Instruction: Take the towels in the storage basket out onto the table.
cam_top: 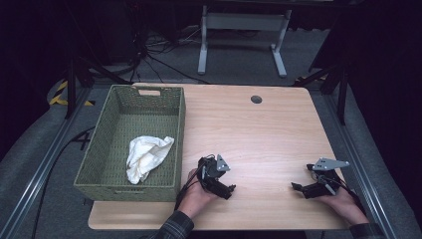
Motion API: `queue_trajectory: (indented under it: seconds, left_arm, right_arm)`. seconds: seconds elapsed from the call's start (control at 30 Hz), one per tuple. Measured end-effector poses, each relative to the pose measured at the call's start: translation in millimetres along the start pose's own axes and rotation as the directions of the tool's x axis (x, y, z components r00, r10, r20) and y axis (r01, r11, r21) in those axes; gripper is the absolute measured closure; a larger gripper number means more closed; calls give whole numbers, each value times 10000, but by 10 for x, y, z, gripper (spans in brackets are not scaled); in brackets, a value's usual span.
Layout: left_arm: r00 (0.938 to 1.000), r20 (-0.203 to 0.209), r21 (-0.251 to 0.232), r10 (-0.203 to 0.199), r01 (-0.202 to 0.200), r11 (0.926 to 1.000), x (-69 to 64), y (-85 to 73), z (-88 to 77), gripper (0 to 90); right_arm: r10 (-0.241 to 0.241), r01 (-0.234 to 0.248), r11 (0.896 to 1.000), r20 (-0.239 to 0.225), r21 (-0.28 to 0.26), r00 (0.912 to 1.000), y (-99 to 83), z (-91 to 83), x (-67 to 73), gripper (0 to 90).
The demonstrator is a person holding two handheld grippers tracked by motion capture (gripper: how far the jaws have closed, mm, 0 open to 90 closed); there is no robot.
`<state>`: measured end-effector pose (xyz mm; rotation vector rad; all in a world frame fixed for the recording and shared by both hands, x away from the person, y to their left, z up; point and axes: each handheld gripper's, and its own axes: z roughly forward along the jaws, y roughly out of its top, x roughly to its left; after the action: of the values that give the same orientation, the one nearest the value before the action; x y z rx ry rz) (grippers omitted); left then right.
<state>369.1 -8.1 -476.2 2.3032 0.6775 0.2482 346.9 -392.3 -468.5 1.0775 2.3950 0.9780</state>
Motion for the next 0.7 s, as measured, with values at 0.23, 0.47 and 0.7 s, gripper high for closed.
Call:
queue_trajectory:
  seconds: [0.23,0.47,0.7]
  left_arm:
    - [10000,-29,-8,-25,25,10000,-3,-1,0,0]
    - [10000,61,-12,26,-26,10000,30,26,23,0]
    - [9995,-131,199,-280,282,9994,31,45,1,10]
  right_arm:
    - [-100,100,9999,-41,-12,9999,13,16,12,0]
    - [-378,378,9993,-402,-11,9985,52,51,22,0]
    - [-368,368,9993,-400,-9,9985,52,51,27,1]
